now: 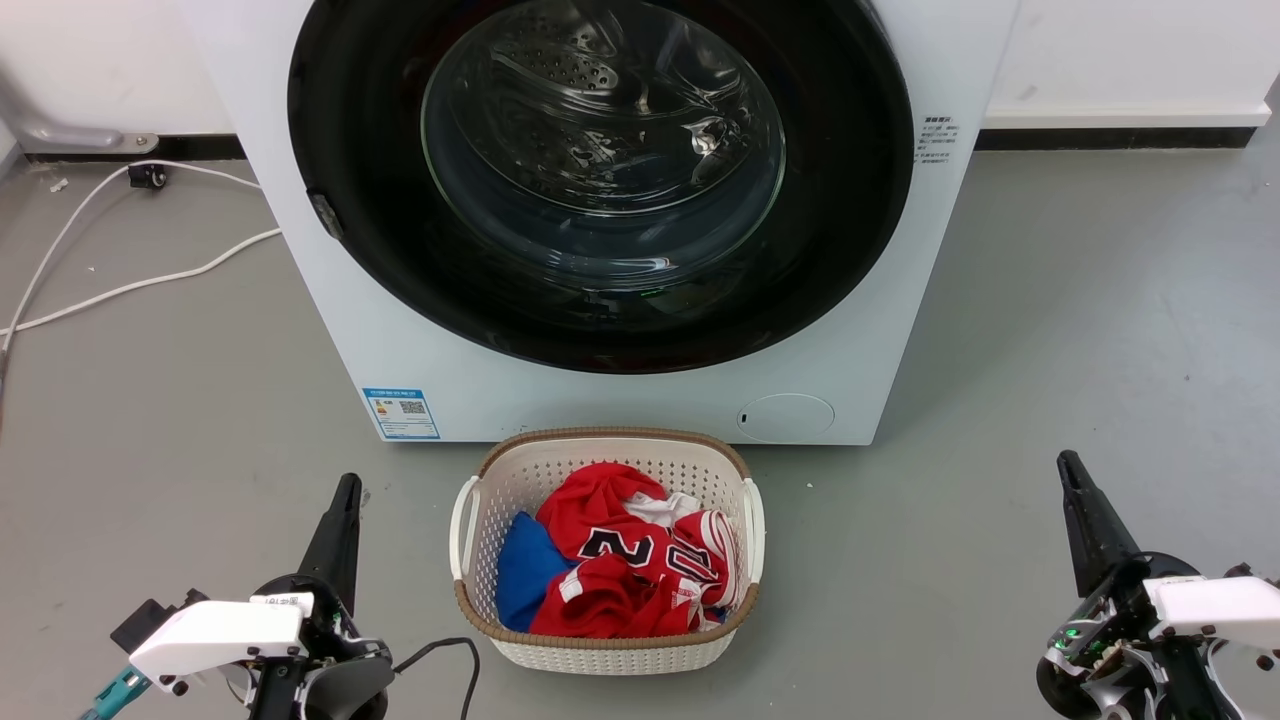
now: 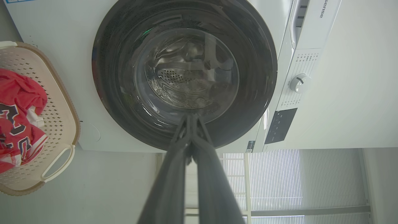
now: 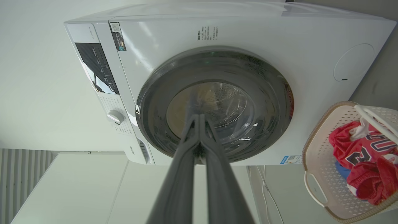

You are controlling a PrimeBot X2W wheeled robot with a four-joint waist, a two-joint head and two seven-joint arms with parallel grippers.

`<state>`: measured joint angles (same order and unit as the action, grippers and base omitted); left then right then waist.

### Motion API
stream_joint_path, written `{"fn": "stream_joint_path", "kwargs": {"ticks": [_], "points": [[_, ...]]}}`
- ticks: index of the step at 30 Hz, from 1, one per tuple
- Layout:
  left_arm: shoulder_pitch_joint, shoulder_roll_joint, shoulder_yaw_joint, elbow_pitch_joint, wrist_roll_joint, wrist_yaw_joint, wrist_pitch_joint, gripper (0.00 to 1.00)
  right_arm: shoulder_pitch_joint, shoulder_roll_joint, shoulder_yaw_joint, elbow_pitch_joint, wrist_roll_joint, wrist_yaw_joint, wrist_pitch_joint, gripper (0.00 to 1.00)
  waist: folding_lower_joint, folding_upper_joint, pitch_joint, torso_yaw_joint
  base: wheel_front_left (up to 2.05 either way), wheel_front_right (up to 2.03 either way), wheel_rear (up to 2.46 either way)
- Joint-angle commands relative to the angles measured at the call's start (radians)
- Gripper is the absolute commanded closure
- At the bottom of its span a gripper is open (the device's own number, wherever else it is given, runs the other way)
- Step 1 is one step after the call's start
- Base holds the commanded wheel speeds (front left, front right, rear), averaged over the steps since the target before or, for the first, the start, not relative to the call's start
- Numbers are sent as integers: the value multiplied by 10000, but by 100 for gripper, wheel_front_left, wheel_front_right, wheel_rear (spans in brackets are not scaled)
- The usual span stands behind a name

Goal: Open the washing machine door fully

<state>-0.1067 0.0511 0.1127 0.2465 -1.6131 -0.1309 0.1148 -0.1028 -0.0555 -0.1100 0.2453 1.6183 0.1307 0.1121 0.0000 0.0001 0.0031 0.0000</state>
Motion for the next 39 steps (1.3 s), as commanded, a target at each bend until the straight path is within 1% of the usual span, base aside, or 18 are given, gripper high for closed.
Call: {"fn": "stream_joint_path", "kwargs": {"ticks": [1, 25, 26, 30, 35, 39], "points": [[-67, -19, 32, -2, 0, -20, 20, 100, -118, 35, -16, 12, -53, 0, 16, 100, 0, -1, 0, 0, 0, 0, 0], [-67, -19, 32, -3, 0, -20, 19, 100, -120, 44, -28, 13, -72, 0, 24, 100, 0, -1, 0, 0, 0, 0, 0], [0, 0, 0, -1, 0, 0, -1, 0, -1, 13, -17, 0, -4, 0, 14, 0, 0, -1, 0, 0, 0, 0, 0], [262, -33, -54, 307, -1, 2, -18, 0, 271, 42, 4, 295, -4, -2, 2, 0, 0, -1, 1, 1, 0, 0, 0], [350, -33, -38, 193, 89, 2, -212, 0, 329, 46, 48, 289, -129, -1, -192, 0, 0, -1, 4, 5, 0, 0, 0], [398, -30, 137, 87, 703, 2, -464, 0, 336, 46, 7, 201, -847, -1, -445, 0, 0, -1, 13, 10, 0, 0, 0]]}}
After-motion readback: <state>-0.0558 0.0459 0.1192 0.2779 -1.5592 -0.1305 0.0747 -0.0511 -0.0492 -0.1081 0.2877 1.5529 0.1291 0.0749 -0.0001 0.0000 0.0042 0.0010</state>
